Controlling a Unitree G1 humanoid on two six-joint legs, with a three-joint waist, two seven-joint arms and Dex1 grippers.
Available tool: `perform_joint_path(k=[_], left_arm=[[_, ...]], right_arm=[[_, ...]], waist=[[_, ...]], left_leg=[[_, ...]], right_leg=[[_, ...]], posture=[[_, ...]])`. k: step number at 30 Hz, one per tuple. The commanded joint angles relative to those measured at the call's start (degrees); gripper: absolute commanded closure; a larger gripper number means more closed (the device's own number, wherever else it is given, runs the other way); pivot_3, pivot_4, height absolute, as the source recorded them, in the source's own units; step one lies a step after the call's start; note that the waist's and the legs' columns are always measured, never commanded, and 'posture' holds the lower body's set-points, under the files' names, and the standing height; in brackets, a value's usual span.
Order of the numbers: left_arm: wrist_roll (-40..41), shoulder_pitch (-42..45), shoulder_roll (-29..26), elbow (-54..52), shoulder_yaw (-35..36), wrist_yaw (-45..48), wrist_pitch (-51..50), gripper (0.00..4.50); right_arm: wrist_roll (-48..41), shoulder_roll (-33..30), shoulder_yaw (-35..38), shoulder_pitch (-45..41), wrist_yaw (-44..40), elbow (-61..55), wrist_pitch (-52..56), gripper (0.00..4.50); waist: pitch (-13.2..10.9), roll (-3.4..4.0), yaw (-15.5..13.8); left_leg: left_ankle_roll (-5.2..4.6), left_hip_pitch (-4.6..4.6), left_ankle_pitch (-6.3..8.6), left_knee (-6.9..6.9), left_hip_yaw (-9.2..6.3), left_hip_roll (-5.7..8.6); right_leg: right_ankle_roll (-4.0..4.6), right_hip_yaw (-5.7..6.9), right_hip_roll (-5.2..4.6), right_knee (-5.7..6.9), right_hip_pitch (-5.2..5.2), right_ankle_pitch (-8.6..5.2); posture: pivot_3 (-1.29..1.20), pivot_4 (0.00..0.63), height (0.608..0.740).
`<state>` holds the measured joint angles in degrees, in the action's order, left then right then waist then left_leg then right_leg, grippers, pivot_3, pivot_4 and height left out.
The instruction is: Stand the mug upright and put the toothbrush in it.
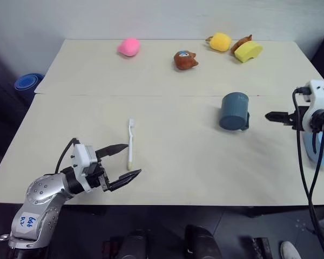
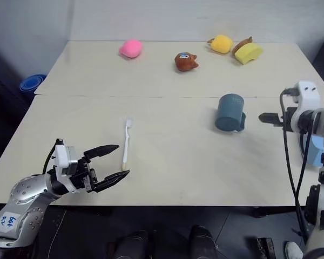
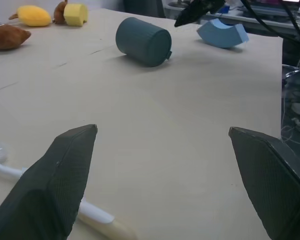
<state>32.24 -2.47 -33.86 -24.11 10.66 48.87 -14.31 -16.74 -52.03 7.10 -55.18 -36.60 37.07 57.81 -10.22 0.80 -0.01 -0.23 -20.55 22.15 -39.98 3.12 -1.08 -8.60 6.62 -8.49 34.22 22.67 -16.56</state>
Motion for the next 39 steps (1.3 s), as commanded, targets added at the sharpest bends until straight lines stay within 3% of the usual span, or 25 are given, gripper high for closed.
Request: perform_joint_path(k=[1, 12, 17, 23, 27, 30, 35, 39], left_arm=[[0.3, 0.9, 0.5, -1.8, -0.5, -0.5, 0.5, 0.0], [0.6, 2.9, 0.1, -0.9, -0.9, -0.2, 0.2, 0.0], [0.2, 4.0, 0.5, -0.1, -1.9, 0.2, 0.5, 0.0], [-0.3, 6.0, 0.3, 1.6, -2.5, 0.7, 0.9, 0.0], [-0.1, 6.2, -0.2, 2.5, -1.4, 1.1, 1.3, 0.0], [-0.1, 5.9, -0.3, 3.0, -0.8, 1.2, 1.5, 0.0], [-0.2, 5.8, -0.3, 4.3, 0.2, 0.8, 1.6, 0.0], [-0.8, 6.3, 0.0, 5.2, 0.8, 0.0, 2.3, 0.0]], right_arm=[[2.1, 4.3, -0.8, -4.1, 0.8, 8.2, -4.9, 0.02], [10.8, 12.4, -7.1, -11.6, -3.1, 24.8, -16.1, 0.02], [12.7, 15.0, -7.9, -12.7, -3.1, 28.8, -17.5, 1.2], [14.4, 15.8, -7.9, -13.8, -3.9, 30.5, -19.7, 3.14], [11.2, 15.5, -6.3, -12.6, -13.1, 24.5, -21.3, 4.38], [6.4, 16.4, -4.4, -8.6, -19.6, 13.5, -21.8, 4.45], [-0.2, 26.2, 0.7, 1.4, -13.0, -7.4, -30.0, 4.45], [4.0, 34.2, -1.1, 8.5, -6.9, -10.6, -51.5, 4.45]], waist=[[0.0, -0.01, 0.3], [-0.1, 0.1, 1.3], [0.0, 0.09, 1.8], [0.0, 0.05, 1.9], [0.0, 0.05, 2.0], [0.0, 0.05, 2.0], [0.0, 0.06, 1.9], [0.0, 0.09, 1.8]], left_leg=[[0.0, 0.02, 0.0, 0.01, 0.0, 0.0], [0.0, -0.01, 0.0, 0.04, -0.08, 0.0], [0.0, 0.01, 0.0, 0.02, -0.09, -0.02], [0.01, 0.09, 0.0, 0.03, -0.1, -0.05], [0.01, 0.1, 0.0, 0.03, -0.09, -0.05], [0.01, 0.12, 0.0, 0.03, -0.09, -0.07], [0.01, 0.11, 0.0, 0.02, -0.12, -0.09], [0.01, 0.09, 0.0, 0.01, -0.16, -0.08]], right_leg=[[0.0, 0.01, 0.01, 0.03, 0.0, 0.0], [0.0, 0.07, -0.01, 0.07, 0.01, 0.0], [0.0, 0.07, -0.01, 0.13, 0.01, 0.0], [0.0, 0.07, 0.0, 0.25, 0.01, 0.0], [0.0, 0.06, 0.0, 0.26, 0.01, 0.0], [0.0, 0.05, 0.01, 0.27, 0.0, 0.0], [0.0, 0.07, 0.03, 0.28, 0.01, 0.0], [0.0, 0.08, 0.02, 0.34, 0.04, 0.0]], posture=[[0.0, 0.15, 0.74], [0.0, 0.15, 0.74], [0.0, 0.15, 0.74], [0.0, 0.15, 0.74], [0.0, 0.15, 0.74], [0.0, 0.15, 0.74], [0.0, 0.15, 0.74], [0.0, 0.15, 0.74]])
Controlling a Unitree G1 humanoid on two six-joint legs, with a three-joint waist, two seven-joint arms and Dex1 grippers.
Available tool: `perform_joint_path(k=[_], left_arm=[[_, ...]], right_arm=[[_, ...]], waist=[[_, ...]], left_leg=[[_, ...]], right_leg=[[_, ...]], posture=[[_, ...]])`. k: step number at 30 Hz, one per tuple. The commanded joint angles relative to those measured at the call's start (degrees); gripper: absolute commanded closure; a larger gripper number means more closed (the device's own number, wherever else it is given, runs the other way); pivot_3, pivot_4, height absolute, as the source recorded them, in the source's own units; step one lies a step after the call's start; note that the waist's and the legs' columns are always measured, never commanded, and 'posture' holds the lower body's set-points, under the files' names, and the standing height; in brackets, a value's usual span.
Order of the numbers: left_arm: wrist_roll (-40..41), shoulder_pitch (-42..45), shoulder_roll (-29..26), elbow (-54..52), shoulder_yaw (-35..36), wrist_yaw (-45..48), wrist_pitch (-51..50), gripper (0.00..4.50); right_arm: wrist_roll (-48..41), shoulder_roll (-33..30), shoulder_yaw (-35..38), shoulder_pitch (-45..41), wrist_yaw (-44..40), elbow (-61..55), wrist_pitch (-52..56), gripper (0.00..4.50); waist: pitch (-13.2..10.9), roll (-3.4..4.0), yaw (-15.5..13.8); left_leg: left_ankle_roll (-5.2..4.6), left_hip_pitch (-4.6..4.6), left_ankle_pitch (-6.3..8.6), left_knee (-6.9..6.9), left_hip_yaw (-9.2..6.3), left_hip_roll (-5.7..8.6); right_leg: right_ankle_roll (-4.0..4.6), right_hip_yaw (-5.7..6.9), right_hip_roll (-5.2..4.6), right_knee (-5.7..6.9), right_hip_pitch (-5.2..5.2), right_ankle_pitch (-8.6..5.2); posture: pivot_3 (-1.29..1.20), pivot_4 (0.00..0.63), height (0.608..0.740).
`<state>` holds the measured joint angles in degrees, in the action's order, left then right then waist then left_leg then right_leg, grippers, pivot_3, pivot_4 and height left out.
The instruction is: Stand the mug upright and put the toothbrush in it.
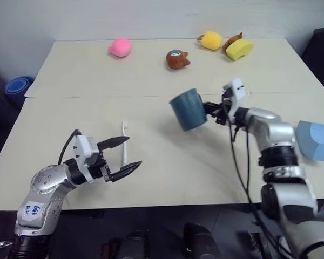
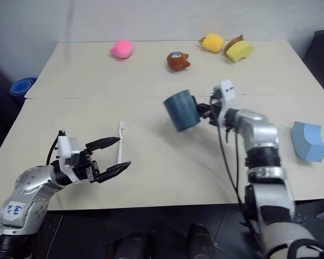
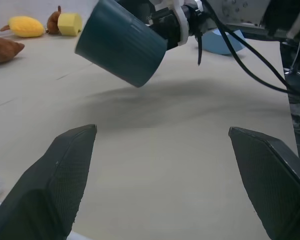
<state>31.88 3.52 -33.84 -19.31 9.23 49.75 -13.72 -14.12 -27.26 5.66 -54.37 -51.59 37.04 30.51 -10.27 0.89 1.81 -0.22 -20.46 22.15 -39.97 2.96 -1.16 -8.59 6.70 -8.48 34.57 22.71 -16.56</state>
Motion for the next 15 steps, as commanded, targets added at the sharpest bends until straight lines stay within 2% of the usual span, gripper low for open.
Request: perform_joint_path(k=[1, 5, 8, 13, 15], left_arm=[[-0.5, 0.4, 0.1, 0.6, 2.4, -1.1, 1.8, 0.0], [-1.5, 0.3, 0.9, 0.6, 2.9, -2.4, 2.8, 0.0], [-1.6, -0.3, 1.3, -0.3, 3.6, -4.0, 3.2, 0.0], [-1.4, -2.6, 0.9, -1.3, 6.4, -5.4, 3.4, 0.0], [-1.8, -3.5, 0.8, -1.3, 7.4, -5.9, 3.8, 0.0]], right_arm=[[2.2, 11.0, 0.1, 8.6, 9.7, -10.2, -27.4, 4.45], [6.6, 15.1, -2.1, 13.1, 14.4, -6.1, -41.8, 4.45], [7.0, 15.8, -2.8, 17.5, 12.8, -4.1, -50.9, 4.45], [5.1, 13.6, -2.6, 21.2, 8.5, -1.7, -57.4, 4.45], [4.6, 12.4, -2.4, 21.7, 7.3, -0.9, -57.5, 3.96]], waist=[[0.0, 0.0, -0.1], [0.0, -0.01, -0.2], [0.0, -0.01, 0.1], [0.0, -0.01, 0.3], [0.0, -0.02, 0.1]], left_leg=[[0.0, 0.0, 0.0, 0.0, 0.0, 0.01], [0.01, 0.0, 0.0, -0.03, -0.16, 0.13], [0.01, 0.04, 0.0, 0.01, -0.18, 0.13], [0.01, 0.07, 0.0, 0.0, -0.18, 0.11], [0.01, 0.15, 0.0, 0.0, -0.24, 0.1]], right_leg=[[0.0, -0.01, 0.0, 0.0, 0.0, 0.0], [0.0, 0.06, -0.08, 0.1, -0.04, 0.0], [0.0, 0.07, -0.08, 0.1, -0.05, 0.0], [0.0, 0.05, -0.08, 0.11, -0.07, 0.0], [0.0, 0.07, -0.08, 0.11, -0.19, 0.0]], posture=[[0.0, 0.15, 0.74], [0.0, 0.15, 0.74], [0.0, 0.15, 0.74], [0.0, 0.15, 0.74], [0.0, 0.15, 0.74]])
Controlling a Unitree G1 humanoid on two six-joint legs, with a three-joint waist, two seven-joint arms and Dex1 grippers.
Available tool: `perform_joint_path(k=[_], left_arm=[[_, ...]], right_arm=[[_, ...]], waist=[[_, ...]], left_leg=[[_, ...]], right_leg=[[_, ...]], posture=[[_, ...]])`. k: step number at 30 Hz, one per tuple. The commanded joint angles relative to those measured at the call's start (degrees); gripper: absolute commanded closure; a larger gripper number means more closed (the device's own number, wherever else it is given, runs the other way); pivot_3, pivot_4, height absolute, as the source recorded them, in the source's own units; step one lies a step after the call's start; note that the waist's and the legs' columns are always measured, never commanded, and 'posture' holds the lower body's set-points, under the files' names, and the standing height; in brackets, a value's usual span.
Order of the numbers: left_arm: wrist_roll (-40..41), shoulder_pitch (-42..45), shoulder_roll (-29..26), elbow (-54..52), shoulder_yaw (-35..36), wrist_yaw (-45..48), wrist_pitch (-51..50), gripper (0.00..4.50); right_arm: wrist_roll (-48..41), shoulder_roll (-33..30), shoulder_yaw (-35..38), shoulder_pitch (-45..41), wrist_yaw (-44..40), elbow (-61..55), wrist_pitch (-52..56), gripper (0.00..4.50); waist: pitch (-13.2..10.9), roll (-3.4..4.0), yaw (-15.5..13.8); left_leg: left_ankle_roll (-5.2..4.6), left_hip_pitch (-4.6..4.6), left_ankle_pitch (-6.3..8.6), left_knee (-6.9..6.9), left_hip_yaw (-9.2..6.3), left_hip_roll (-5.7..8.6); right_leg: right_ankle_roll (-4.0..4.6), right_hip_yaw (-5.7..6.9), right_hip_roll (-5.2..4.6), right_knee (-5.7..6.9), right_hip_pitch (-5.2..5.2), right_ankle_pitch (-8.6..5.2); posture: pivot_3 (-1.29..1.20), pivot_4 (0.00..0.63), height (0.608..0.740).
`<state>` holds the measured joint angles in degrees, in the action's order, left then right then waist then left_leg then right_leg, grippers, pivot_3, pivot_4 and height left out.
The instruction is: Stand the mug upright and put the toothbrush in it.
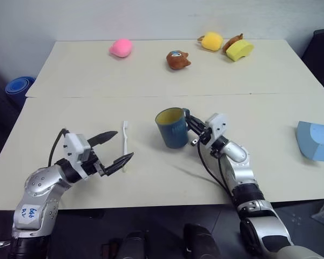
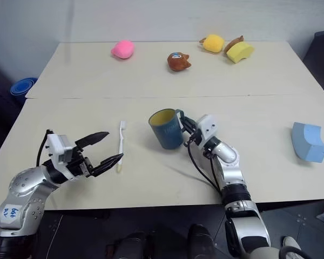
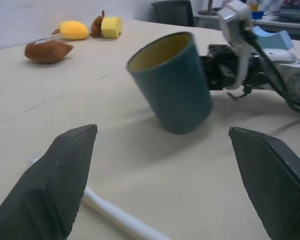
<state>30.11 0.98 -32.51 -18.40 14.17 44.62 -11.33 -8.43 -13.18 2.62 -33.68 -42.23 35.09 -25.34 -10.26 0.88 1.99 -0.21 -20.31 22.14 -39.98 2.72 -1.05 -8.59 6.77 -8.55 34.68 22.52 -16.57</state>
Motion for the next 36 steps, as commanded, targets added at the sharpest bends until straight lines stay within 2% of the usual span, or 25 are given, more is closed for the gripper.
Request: perform_joint_path(k=[1, 7, 12, 16, 20, 22, 24, 26, 28, 31, 34, 36], left_arm=[[0.1, -1.6, -0.6, -2.3, 3.1, -0.9, 1.3, 0.0], [0.7, -10.1, -2.1, -0.8, 11.0, -2.5, -1.5, 0.0], [0.9, -20.6, -4.1, 2.5, 21.4, -1.9, -4.1, 0.0], [1.2, -27.6, -5.3, 2.5, 29.0, -4.4, -9.8, 0.0], [7.8, -27.5, -6.6, -3.9, 31.1, -8.7, -20.9, 0.0], [13.2, -22.7, -9.0, -9.2, 28.0, -12.9, -29.2, 0.0], [19.8, -13.9, -11.4, -12.3, 23.5, -19.2, -39.3, 0.0], [25.1, 1.3, -10.7, -11.2, 16.1, -28.7, -51.5, 0.0], [24.8, 13.3, -9.2, -8.9, 9.6, -35.6, -62.5, 0.0], [20.7, 23.9, -5.4, -4.5, 3.8, -41.7, -73.3, 0.0], [15.5, 30.8, -0.2, 2.2, -2.7, -44.6, -75.9, 0.0], [12.9, 32.8, 1.0, 4.9, -6.4, -44.2, -75.5, 0.0]], right_arm=[[-1.6, -2.3, 1.0, 1.3, -2.6, 1.0, -2.0, 3.77], [-8.3, -10.6, 3.3, 7.9, -11.6, -7.7, 2.0, 1.86], [-16.2, -20.4, 7.1, 18.3, -20.7, -20.2, 7.6, 0.17], [-19.9, -25.2, 10.3, 29.0, -24.6, -31.5, 8.2, 0.08], [-23.9, -24.2, 12.4, 33.7, -26.6, -35.8, 6.7, 0.08], [-24.7, -24.3, 12.4, 34.5, -26.6, -36.6, 8.2, 0.08], [-25.2, -24.5, 11.9, 35.1, -26.9, -37.5, 9.6, 0.08], [-25.4, -24.1, 11.0, 34.6, -26.9, -39.2, 10.5, 0.08], [-25.3, -23.7, 10.1, 33.5, -26.5, -40.5, 11.1, 0.08], [-25.5, -23.4, 9.0, 31.9, -26.1, -42.4, 12.1, 0.08], [-25.6, -23.0, 8.2, 31.0, -26.6, -44.1, 11.9, 0.08], [-25.5, -22.6, 8.0, 31.0, -26.3, -44.7, 11.7, 0.08]], waist=[[0.0, -0.01, -0.1], [0.0, 0.0, -0.3], [0.0, -0.03, -0.5], [0.0, -0.07, -0.7], [0.0, -0.17, -1.1], [-0.1, -0.25, -2.4], [0.0, -0.28, -3.5], [0.0, -0.24, -3.9], [0.0, -0.25, -4.0], [0.1, -0.29, -2.7], [0.1, -0.31, -1.6], [0.1, -0.34, -1.6]], left_leg=[[0.0, 0.0, 0.0, -0.01, 0.0, -0.01], [0.0, 0.0, 0.0, 0.02, -0.01, -0.02], [-0.01, -0.03, 0.01, 0.02, 0.04, -0.03], [0.0, -0.02, 0.02, 0.03, 0.1, -0.07], [0.01, 0.01, 0.04, 0.03, 0.15, -0.08], [0.0, 0.08, 0.05, -0.01, 0.13, -0.09], [-0.01, 0.11, 0.04, -0.14, -0.25, -0.03], [-0.02, 0.15, 0.03, -0.16, -0.66, 0.05], [-0.04, 0.19, 0.0, -0.16, -0.82, 0.2], [-0.05, 0.25, 0.0, -0.05, -0.82, 0.29], [-0.04, 0.19, 0.01, 0.1, -0.56, 0.25], [-0.01, 0.15, 0.0, 0.1, -0.41, 0.25]], right_leg=[[0.0, 0.0, 0.0, -0.01, -0.01, 0.0], [0.01, 0.0, 0.0, -0.07, -0.02, 0.0], [0.01, 0.02, 0.0, -0.22, -0.05, -0.01], [0.02, 0.01, 0.02, -0.31, -0.07, -0.01], [0.02, -0.03, 0.02, -0.36, -0.12, -0.01], [0.02, -0.14, 0.01, -0.38, -0.16, -0.01], [0.02, -0.38, -0.01, -0.24, -0.24, -0.01], [0.02, -0.59, -0.02, -0.21, -0.38, -0.01], [0.02, -0.74, -0.01, -0.18, -0.46, -0.01], [0.0, -0.73, 0.02, -0.15, -0.45, 0.01], [0.01, -0.63, 0.12, 0.12, -0.05, 0.0], [0.02, -0.44, 0.13, 0.1, -0.04, -0.01]], posture=[[0.0, 0.15, 0.74], [0.0, 0.15, 0.74], [0.0, 0.15, 0.74], [0.0, 0.15, 0.74], [0.0, 0.15, 0.74], [0.0, 0.15, 0.74], [0.0, 0.15, 0.74], [0.0, 0.15, 0.74], [0.0, 0.15, 0.74], [0.0, 0.15, 0.74], [0.0, 0.15, 0.74], [0.0, 0.15, 0.74]])
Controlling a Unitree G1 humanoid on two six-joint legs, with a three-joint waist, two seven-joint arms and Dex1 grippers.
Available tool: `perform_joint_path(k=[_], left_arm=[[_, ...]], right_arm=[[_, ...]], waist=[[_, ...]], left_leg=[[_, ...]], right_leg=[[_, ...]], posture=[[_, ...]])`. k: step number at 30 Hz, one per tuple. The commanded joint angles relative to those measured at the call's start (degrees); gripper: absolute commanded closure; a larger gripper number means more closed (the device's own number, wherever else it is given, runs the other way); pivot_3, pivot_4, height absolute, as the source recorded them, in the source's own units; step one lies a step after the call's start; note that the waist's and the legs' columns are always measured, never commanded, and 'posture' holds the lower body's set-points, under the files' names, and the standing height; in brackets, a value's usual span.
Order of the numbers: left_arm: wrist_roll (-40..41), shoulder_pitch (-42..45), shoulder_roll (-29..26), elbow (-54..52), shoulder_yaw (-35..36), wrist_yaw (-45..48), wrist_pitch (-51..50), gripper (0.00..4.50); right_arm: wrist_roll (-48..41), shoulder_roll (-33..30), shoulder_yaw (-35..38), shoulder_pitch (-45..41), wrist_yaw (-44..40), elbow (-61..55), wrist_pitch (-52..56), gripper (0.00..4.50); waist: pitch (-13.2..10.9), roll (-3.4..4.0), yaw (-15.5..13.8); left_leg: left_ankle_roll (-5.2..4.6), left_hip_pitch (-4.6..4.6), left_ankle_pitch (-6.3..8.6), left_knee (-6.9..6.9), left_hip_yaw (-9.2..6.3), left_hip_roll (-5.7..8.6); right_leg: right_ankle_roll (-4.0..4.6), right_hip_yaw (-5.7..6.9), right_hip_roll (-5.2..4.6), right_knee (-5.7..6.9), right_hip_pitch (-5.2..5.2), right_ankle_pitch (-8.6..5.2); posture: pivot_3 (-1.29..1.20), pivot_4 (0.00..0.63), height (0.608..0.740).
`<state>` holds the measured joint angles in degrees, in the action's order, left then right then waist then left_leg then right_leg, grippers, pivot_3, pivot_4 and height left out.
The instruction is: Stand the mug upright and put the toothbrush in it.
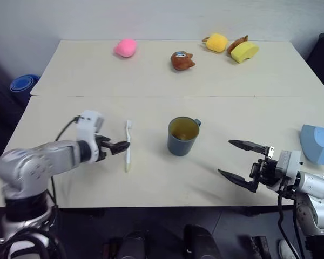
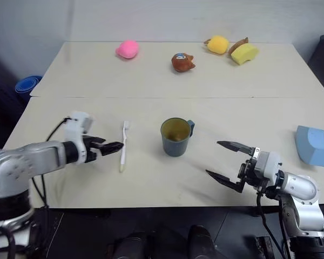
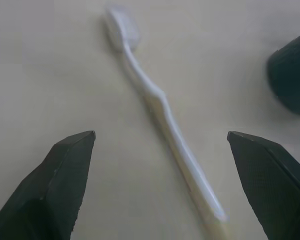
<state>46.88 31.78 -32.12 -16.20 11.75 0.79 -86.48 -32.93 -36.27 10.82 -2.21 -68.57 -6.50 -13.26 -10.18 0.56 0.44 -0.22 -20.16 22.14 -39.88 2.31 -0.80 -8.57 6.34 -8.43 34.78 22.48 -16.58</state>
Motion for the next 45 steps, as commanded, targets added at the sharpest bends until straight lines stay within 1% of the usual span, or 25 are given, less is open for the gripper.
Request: perform_joint_path(k=[1, 3, 6, 8, 9, 10, 13, 14, 15, 18, 19, 20, 21, 23, 25, 27, 29, 31, 33, 36, 38, 40, 42, 44, 45], left_arm=[[-4.9, 2.6, 1.1, 4.0, -5.3, 0.1, 0.0, 0.0], [-6.7, 3.6, 1.2, 5.7, -8.6, 1.9, 0.9, 0.0], [-8.7, 4.0, 2.0, 6.8, -11.8, 4.0, 2.1, 0.56], [-10.2, 3.7, 1.7, 6.8, -13.0, 5.2, 3.2, 1.17], [-10.7, 3.4, 1.0, 7.1, -13.8, 6.3, 3.7, 1.39], [-11.2, 3.3, 0.6, 7.4, -14.1, 7.3, 4.1, 1.73], [-12.6, 3.6, -0.9, 8.7, -14.8, 10.3, 6.0, 2.59], [-13.1, 4.0, -1.2, 9.2, -14.9, 11.1, 6.6, 2.79], [-13.6, 4.4, -1.6, 9.8, -15.1, 12.4, 7.7, 3.12], [-14.1, 5.4, -1.6, 11.9, -12.6, 16.2, 12.7, 4.08], [-13.9, 5.8, -2.0, 12.8, -11.7, 17.4, 13.3, 4.31], [-14.2, 6.0, -2.3, 13.5, -11.0, 18.7, 15.4, 4.42], [-13.8, 6.2, -1.6, 14.7, -8.7, 20.3, 19.3, 4.42], [-13.0, 7.4, -1.0, 16.9, -5.4, 22.8, 23.7, 4.42], [-11.5, 8.4, 0.0, 16.6, -3.7, 27.9, 30.2, 4.42], [-9.8, 9.6, 2.9, 15.0, -2.2, 33.2, 38.0, 4.42], [-7.5, 11.4, 7.5, 14.2, -1.1, 37.2, 44.5, 4.42], [-6.7, 13.5, 12.7, 15.0, -1.8, 41.0, 50.8, 4.42], [-6.7, 15.3, 17.2, 16.9, -3.3, 43.6, 54.3, 4.42], [-10.3, 16.6, 22.6, 20.9, -7.4, 47.0, 61.6, 4.42], [-13.3, 16.8, 24.9, 24.2, -10.1, 49.3, 66.8, 4.42], [-19.9, 16.4, 26.2, 30.4, -14.1, 51.8, 76.6, 4.42], [-22.4, 16.3, 27.3, 34.5, -15.3, 52.6, 81.3, 4.42], [-22.7, 16.1, 28.1, 36.5, -14.7, 52.6, 83.8, 3.72], [-23.0, 15.4, 28.1, 36.9, -14.9, 53.2, 84.7, 3.54]], right_arm=[[-0.9, 0.8, 0.0, -0.3, 0.6, -3.5, -0.3, 0.08], [-0.9, 1.2, 0.4, 0.3, 1.6, -4.4, 0.0, 0.08], [-0.8, 1.3, 1.2, 2.3, 2.9, -5.8, 0.0, 0.0], [-0.7, 1.1, 1.4, 3.1, 3.6, -6.4, 0.0, 0.0], [-0.6, 1.2, 1.6, 3.4, 4.3, -6.7, 0.1, 0.0], [-0.5, 1.3, 1.8, 3.6, 4.9, -6.9, 0.0, 0.0], [-0.4, 1.5, 2.5, 4.1, 6.8, -7.3, -0.1, 0.0], [-0.3, 1.4, 2.7, 4.2, 7.1, -7.4, -0.1, 0.0], [-0.4, 1.3, 3.0, 4.4, 7.4, -7.6, 0.1, 0.0], [-0.4, 0.9, 3.5, 5.1, 8.5, -8.3, 0.5, 0.0], [-0.4, 0.7, 3.7, 5.4, 8.9, -8.9, 0.8, 0.0], [-0.4, 0.5, 3.9, 5.8, 9.2, -9.4, 1.1, 0.0], [-0.4, 0.4, 4.2, 6.3, 9.7, -10.0, 1.5, 0.0], [-0.3, 0.2, 4.9, 7.2, 10.8, -11.2, 2.3, 0.0], [0.0, 0.1, 5.7, 7.9, 11.8, -12.4, 2.9, 0.0], [0.1, 0.1, 6.7, 8.9, 13.5, -14.0, 3.6, 0.0], [-0.2, 0.2, 8.0, 9.9, 15.5, -16.2, 4.6, 0.0], [-0.5, 0.6, 9.4, 10.9, 17.6, -18.3, 5.7, 0.0], [-0.6, 0.8, 10.3, 12.0, 19.1, -19.9, 6.5, 0.0], [-0.2, 1.1, 10.9, 13.4, 20.6, -21.4, 7.0, 0.0], [0.1, 1.4, 11.1, 14.0, 21.3, -22.1, 7.1, 0.0], [0.7, 2.0, 11.1, 14.4, 22.2, -22.5, 6.6, 0.0], [1.1, 2.4, 11.1, 14.6, 22.9, -22.9, 6.3, 0.0], [1.5, 2.8, 11.1, 14.8, 23.4, -23.2, 6.1, 0.0], [1.8, 3.0, 11.2, 15.0, 23.6, -23.3, 5.9, 0.0]], waist=[[0.0, -0.02, -0.2], [0.0, -0.01, -0.4], [0.0, -0.01, -1.4], [0.0, 0.02, -1.8], [0.0, 0.02, -1.9], [0.0, 0.02, -1.9], [0.0, 0.02, -1.9], [0.0, 0.03, -1.9], [0.0, 0.03, -1.9], [0.0, 0.03, -1.9], [0.0, 0.02, -1.9], [0.0, 0.02, -1.9], [0.0, 0.02, -1.9], [0.0, 0.0, -1.9], [0.0, -0.05, -1.9], [0.0, -0.07, -2.0], [0.0, -0.11, -2.2], [0.0, -0.13, -2.5], [0.0, -0.17, -2.6], [0.0, -0.19, -2.2], [0.0, -0.19, -2.1], [0.0, -0.19, -2.0], [0.0, -0.19, -2.0], [0.0, -0.19, -1.9], [0.0, -0.2, -1.9]], left_leg=[[0.01, -0.02, -0.01, -0.05, 0.0, -0.02], [0.02, -0.01, -0.01, -0.1, 0.02, 0.0], [0.05, 0.06, -0.03, -0.24, 0.0, 0.0], [0.05, 0.09, -0.03, -0.25, 0.01, 0.0], [0.05, 0.09, -0.03, -0.24, 0.0, 0.01], [0.05, 0.08, -0.03, -0.24, -0.01, 0.02], [0.05, 0.08, -0.03, -0.23, -0.01, 0.01], [0.05, 0.08, -0.03, -0.23, -0.01, 0.01], [0.05, 0.09, -0.03, -0.23, 0.0, 0.01], [0.05, 0.08, -0.03, -0.23, 0.01, 0.01], [0.05, 0.08, -0.03, -0.23, 0.01, 0.01], [0.05, 0.03, -0.03, -0.24, 0.0, 0.01], [0.05, 0.02, -0.03, -0.24, 0.02, 0.01], [0.05, -0.02, -0.03, -0.25, 0.02, 0.01], [0.05, -0.08, -0.03, -0.24, 0.07, 0.0], [0.05, -0.13, -0.03, -0.24, 0.06, 0.0], [0.05, -0.17, -0.03, -0.27, 0.04, 0.01], [0.04, -0.2, -0.03, -0.3, 0.01, 0.03], [0.04, -0.21, -0.03, -0.31, 0.04, 0.04], [0.02, -0.16, -0.04, -0.25, 0.15, 0.02], [0.0, -0.14, -0.05, -0.21, 0.18, 0.02], [-0.02, -0.14, -0.06, -0.21, 0.26, 0.02], [-0.03, -0.14, -0.07, -0.19, 0.34, 0.01], [-0.05, -0.15, -0.08, -0.17, 0.39, 0.0], [-0.05, -0.15, -0.08, -0.17, 0.41, -0.01]], right_leg=[[0.0, 0.02, 0.0, -0.02, -0.01, 0.0], [0.0, -0.04, -0.02, -0.04, -0.06, 0.0], [0.0, -0.07, -0.04, -0.12, -0.26, 0.0], [0.0, -0.08, -0.03, -0.24, -0.33, 0.0], [0.0, -0.08, -0.03, -0.25, -0.35, 0.0], [0.0, -0.08, -0.03, -0.25, -0.34, 0.0], [0.0, -0.07, -0.03, -0.25, -0.34, 0.0], [0.0, -0.07, -0.03, -0.25, -0.34, 0.0], [0.0, -0.07, -0.03, -0.25, -0.34, 0.0], [0.0, -0.07, -0.03, -0.25, -0.33, 0.0], [0.0, -0.06, -0.03, -0.24, -0.33, 0.0], [0.0, -0.06, -0.03, -0.25, -0.29, 0.0], [0.0, -0.06, -0.03, -0.24, -0.27, 0.0], [0.0, -0.05, -0.02, -0.24, -0.23, 0.0], [0.0, -0.05, -0.02, -0.22, -0.14, 0.0], [0.0, -0.03, -0.02, -0.22, -0.1, 0.0], [-0.01, -0.02, -0.03, -0.21, -0.1, 0.0], [-0.02, 0.01, -0.05, -0.22, -0.11, 0.01], [-0.03, 0.03, -0.05, -0.24, -0.11, 0.01], [-0.03, 0.03, -0.04, -0.25, -0.11, 0.01], [-0.03, 0.02, -0.03, -0.26, -0.11, 0.01], [-0.03, 0.02, -0.03, -0.31, -0.1, 0.01], [-0.03, 0.02, -0.03, -0.35, -0.07, 0.01], [-0.03, 0.02, -0.03, -0.36, -0.03, 0.02], [-0.03, 0.02, -0.03, -0.36, -0.02, 0.01]], posture=[[0.0, 0.15, 0.74], [0.0, 0.15, 0.74], [0.0, 0.15, 0.74], [0.0, 0.15, 0.74], [0.0, 0.15, 0.74], [0.0, 0.15, 0.74], [0.0, 0.15, 0.74], [0.0, 0.15, 0.74], [0.0, 0.15, 0.74], [0.0, 0.15, 0.74], [0.0, 0.15, 0.74], [0.0, 0.15, 0.74], [0.0, 0.15, 0.74], [0.0, 0.15, 0.74], [0.0, 0.15, 0.74], [0.0, 0.15, 0.74], [0.0, 0.15, 0.74], [0.0, 0.15, 0.74], [0.0, 0.15, 0.74], [0.0, 0.15, 0.74], [0.0, 0.15, 0.74], [0.0, 0.15, 0.74], [0.0, 0.15, 0.74], [0.0, 0.15, 0.74], [0.0, 0.15, 0.74]])
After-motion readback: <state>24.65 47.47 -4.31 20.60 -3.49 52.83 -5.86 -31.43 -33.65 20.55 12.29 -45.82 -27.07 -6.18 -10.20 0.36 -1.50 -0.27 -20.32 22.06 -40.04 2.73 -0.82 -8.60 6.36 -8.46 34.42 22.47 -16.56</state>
